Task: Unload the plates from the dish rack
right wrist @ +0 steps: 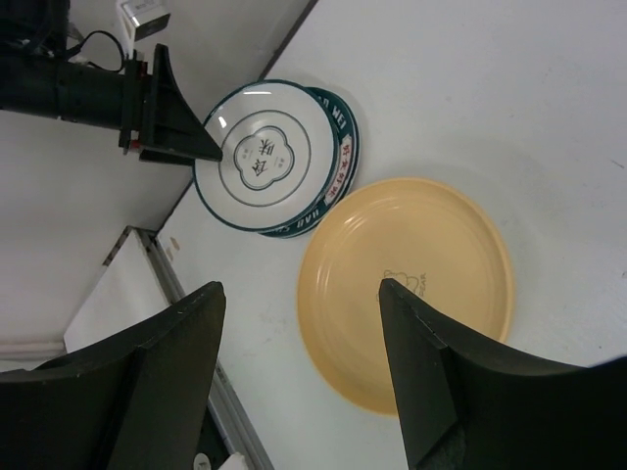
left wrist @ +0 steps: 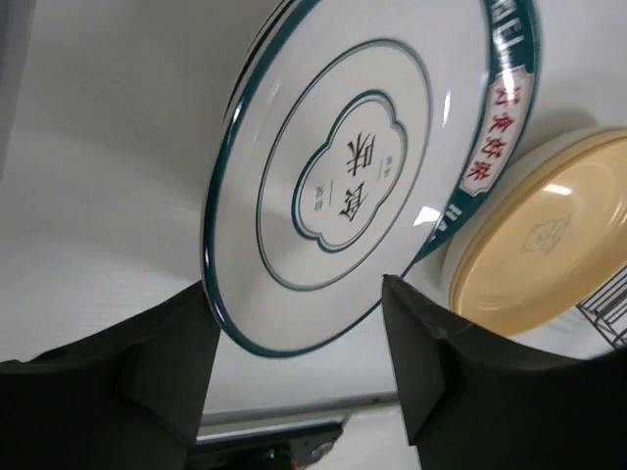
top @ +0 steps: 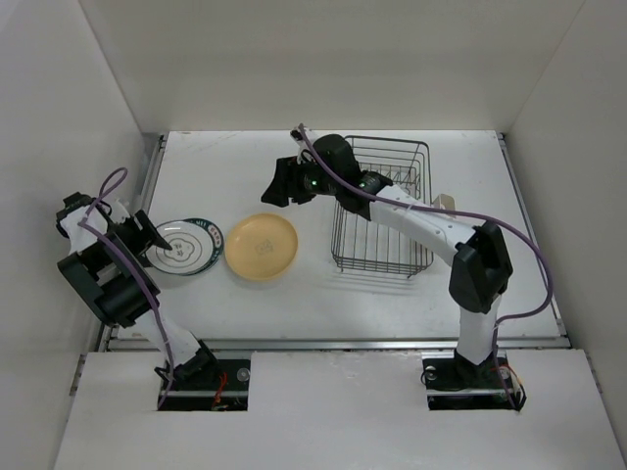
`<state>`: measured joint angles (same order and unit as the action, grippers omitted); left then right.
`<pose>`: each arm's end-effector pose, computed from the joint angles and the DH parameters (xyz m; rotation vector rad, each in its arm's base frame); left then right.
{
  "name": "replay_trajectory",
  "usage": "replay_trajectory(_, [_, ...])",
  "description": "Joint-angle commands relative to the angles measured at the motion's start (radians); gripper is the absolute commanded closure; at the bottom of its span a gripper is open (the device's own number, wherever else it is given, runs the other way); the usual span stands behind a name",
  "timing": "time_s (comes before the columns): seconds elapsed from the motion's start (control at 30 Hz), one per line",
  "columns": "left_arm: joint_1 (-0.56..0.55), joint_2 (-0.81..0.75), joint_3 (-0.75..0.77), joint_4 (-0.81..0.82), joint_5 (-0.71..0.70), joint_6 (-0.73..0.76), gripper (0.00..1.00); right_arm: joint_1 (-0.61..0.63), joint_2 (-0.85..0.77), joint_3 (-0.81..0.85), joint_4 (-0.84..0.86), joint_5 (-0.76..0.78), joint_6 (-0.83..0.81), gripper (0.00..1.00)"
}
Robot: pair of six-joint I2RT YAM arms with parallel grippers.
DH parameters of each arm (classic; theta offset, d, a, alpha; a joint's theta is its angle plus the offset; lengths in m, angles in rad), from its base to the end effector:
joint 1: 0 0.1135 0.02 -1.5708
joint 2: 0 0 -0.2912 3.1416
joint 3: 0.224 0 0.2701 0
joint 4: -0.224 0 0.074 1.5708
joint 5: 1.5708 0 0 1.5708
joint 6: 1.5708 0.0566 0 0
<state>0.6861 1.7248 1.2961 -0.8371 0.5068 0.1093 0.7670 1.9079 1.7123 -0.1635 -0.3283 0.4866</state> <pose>0.3008 0.2107 0.2286 -0.6477 2.5514 -0.4714 0.3515 0.3641 0.3511 -0.5256 2.0209 1.1213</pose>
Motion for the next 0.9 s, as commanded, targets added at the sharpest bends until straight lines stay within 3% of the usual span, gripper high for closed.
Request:
replay_trajectory(0.0, [-0.028,0.047,0.058,-0.100,-0.042,0.084,0.36,0.002,-0.044,-0.019,0.032,0.005,-0.010,0.30])
replay_trajectory(0.07, [-0.049,0.087,0.083,-0.141,-0.089,0.122,0.28,0.002,-0.044,-0.019,0.032,-0.005,-0.010,0.30])
replay_trajectory(0.27, [-0.060,0.055,0.083,-0.178,-0.129,0.213,0.22,0.002,-0.073,-0.019,0.009,0.017,-0.029,0.30])
replay_trajectory(0.4, [-0.060,-0.034,0.072,-0.169,-0.129,0.268,0.16,0.002,-0.118,-0.019,-0.048,0.104,-0.048,0.30])
replay_trajectory(0.5, [-0.060,-0.068,0.072,-0.143,-0.206,0.247,0.16,0.002,-0.179,-0.042,-0.085,0.199,-0.048,0.29])
replay_trajectory(0.63, [-0.060,-0.171,-0.016,-0.038,-0.326,0.156,0.16,-0.031,-0.291,-0.100,-0.204,0.577,0.027,0.21])
replay_trajectory(0.67, [-0.060,-0.192,-0.038,0.025,-0.355,0.111,0.16,-0.049,-0.337,-0.130,-0.281,0.817,0.058,0.18])
replay_trajectory(0.73, [-0.060,-0.266,-0.113,0.132,-0.474,0.043,0.16,-0.099,-0.407,-0.189,-0.399,1.141,0.157,0.11])
replay_trajectory(0.87, [-0.060,-0.388,-0.249,0.262,-0.675,0.001,0.15,-0.214,-0.509,-0.279,-0.496,1.435,0.196,0.06])
